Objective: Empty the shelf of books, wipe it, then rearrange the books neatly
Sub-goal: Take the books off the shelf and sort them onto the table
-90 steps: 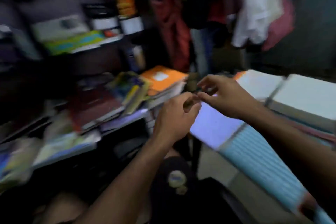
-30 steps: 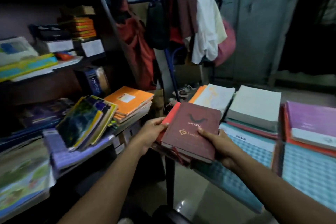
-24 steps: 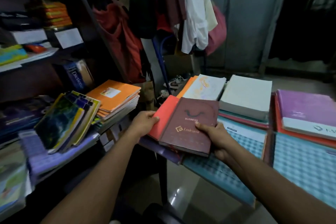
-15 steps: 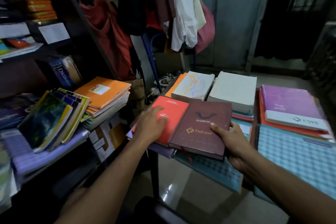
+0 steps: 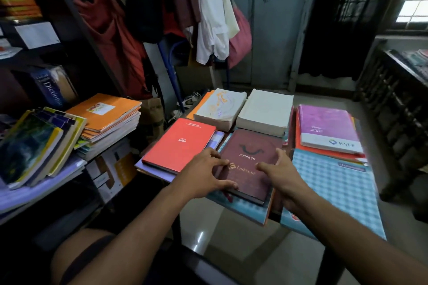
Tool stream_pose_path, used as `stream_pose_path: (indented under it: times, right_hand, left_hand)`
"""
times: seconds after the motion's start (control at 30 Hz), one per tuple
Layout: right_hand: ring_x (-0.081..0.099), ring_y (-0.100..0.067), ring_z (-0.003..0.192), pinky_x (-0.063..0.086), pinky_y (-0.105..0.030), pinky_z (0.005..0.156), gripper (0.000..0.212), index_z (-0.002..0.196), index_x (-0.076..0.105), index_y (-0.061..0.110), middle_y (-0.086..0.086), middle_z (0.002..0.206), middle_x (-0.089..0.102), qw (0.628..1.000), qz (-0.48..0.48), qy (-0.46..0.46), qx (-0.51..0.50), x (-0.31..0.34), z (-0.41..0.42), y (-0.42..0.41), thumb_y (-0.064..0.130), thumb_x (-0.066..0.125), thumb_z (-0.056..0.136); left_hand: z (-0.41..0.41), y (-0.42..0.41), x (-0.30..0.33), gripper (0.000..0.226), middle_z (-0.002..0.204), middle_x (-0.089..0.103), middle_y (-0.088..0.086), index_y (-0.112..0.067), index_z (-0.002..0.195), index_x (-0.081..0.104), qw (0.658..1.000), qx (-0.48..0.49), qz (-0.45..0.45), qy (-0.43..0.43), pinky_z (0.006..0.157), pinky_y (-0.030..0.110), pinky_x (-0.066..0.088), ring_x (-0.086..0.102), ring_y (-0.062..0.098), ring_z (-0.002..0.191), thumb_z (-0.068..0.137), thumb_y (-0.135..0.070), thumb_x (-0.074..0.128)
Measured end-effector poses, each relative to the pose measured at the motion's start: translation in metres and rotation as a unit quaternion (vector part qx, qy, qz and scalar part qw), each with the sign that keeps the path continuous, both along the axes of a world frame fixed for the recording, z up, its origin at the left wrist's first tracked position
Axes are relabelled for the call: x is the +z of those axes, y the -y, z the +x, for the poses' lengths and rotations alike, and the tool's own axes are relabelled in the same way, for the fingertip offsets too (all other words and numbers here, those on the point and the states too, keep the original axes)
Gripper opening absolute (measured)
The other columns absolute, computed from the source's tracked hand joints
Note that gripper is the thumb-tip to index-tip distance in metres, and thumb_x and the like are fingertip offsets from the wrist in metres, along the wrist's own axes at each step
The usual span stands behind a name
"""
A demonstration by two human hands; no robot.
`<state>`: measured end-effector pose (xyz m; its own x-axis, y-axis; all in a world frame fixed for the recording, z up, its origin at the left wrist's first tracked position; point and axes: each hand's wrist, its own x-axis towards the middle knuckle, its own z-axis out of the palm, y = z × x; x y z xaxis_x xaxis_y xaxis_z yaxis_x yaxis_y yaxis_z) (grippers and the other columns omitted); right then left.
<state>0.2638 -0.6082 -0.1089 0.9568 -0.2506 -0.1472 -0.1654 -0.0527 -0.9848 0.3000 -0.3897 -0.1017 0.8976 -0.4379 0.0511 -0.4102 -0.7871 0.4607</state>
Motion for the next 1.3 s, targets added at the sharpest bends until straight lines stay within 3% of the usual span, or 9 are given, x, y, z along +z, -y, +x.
stream_pose_path:
  times: [0.1,0.27,0.43,0.6,0.83,0.97,1.03,1.17,1.3]
  right_hand:
    - [0.070,-0.020,0.094,0.061,-0.040,0.081,0.062,0.138,0.044,0.019,-0.007,0.117,0.068,0.999,-0.038,-0.005,0.005,-0.006,-0.008,-0.013,0.007,0.070,0.082]
    - [0.073,-0.018,0.091,0.062,-0.037,0.075,0.047,0.127,0.049,0.020,-0.005,0.113,0.071,0.999,-0.046,-0.015,0.005,-0.005,-0.013,-0.018,0.004,0.067,0.087]
    - [0.054,-0.024,0.130,0.045,-0.046,0.110,0.106,0.154,0.026,0.022,-0.007,0.146,0.050,0.988,-0.156,-0.012,0.012,-0.017,-0.014,-0.017,0.050,0.065,0.060]
    - [0.046,-0.025,0.137,0.037,-0.044,0.116,0.081,0.155,0.028,0.011,-0.009,0.152,0.042,0.978,-0.208,-0.011,0.011,-0.004,-0.020,-0.019,0.019,0.071,0.086]
    - [0.054,-0.025,0.123,0.045,-0.038,0.107,0.065,0.146,0.039,0.013,-0.010,0.140,0.051,0.973,-0.229,-0.022,0.020,0.005,-0.019,-0.011,0.016,0.069,0.088]
    - [0.017,-0.022,0.152,0.020,-0.037,0.123,0.080,0.154,0.025,0.023,-0.004,0.163,0.020,0.957,-0.281,0.069,0.016,0.016,-0.026,-0.028,0.024,0.070,0.088]
    - [0.025,-0.017,0.148,0.025,-0.034,0.120,0.075,0.153,0.030,0.023,-0.001,0.161,0.027,0.949,-0.279,0.129,0.073,0.031,-0.022,-0.052,0.023,0.069,0.089]
    - [0.044,-0.013,0.133,0.038,-0.034,0.112,0.065,0.143,0.044,0.018,0.000,0.145,0.049,0.927,-0.233,0.204,0.212,0.054,-0.010,-0.139,0.033,0.066,0.083]
    - [0.055,-0.014,0.120,0.047,-0.037,0.104,0.052,0.126,0.055,0.019,-0.002,0.125,0.060,0.882,-0.186,0.239,0.360,0.068,-0.016,-0.269,0.037,0.068,0.079]
  left_hand:
    - [-0.004,-0.007,0.002,0.079,0.133,0.043,-0.013,-0.032,0.131,0.065,1.000,0.002,-0.011,0.002,0.095,0.019,0.039,0.048,0.004,0.118,0.063,-0.068,0.083]
    - [-0.009,-0.014,0.002,0.077,0.151,0.030,-0.013,-0.045,0.129,0.056,1.000,-0.004,-0.014,-0.026,0.105,0.027,0.038,0.039,0.009,0.135,0.062,-0.072,0.081]
    - [-0.016,-0.026,0.000,0.123,0.166,0.001,-0.012,-0.042,0.157,0.011,0.984,-0.100,0.137,-0.043,0.122,0.037,0.023,0.009,0.015,0.150,0.062,-0.066,0.085]
    - [-0.022,-0.022,-0.019,0.113,0.166,0.007,-0.008,-0.044,0.157,0.015,0.989,-0.072,0.110,0.061,0.113,0.038,0.040,0.021,0.017,0.146,0.069,-0.060,0.084]
    - [-0.019,-0.012,-0.019,0.109,0.163,0.017,-0.010,-0.049,0.153,0.024,0.993,-0.052,0.085,0.064,0.110,0.034,0.041,0.026,0.013,0.147,0.065,-0.063,0.085]
    - [-0.019,-0.018,-0.008,0.109,0.167,0.006,-0.013,-0.049,0.154,0.022,0.995,-0.071,0.063,0.016,0.116,0.033,0.035,0.022,0.010,0.150,0.067,-0.058,0.086]
    - [-0.021,-0.034,0.007,0.103,0.167,0.014,-0.012,-0.048,0.155,0.025,0.998,-0.060,0.011,0.014,0.117,0.029,0.031,0.025,0.007,0.148,0.070,-0.061,0.083]
    - [-0.046,-0.108,0.044,0.068,0.141,0.057,-0.011,-0.034,0.142,0.052,0.989,0.062,-0.102,0.086,0.100,0.027,0.049,0.059,0.004,0.121,0.081,-0.053,0.078]
    - [-0.114,-0.233,0.073,0.036,0.109,0.072,-0.011,-0.033,0.117,0.066,0.931,0.277,-0.169,0.166,0.085,0.025,0.056,0.068,-0.004,0.090,0.084,-0.042,0.076]
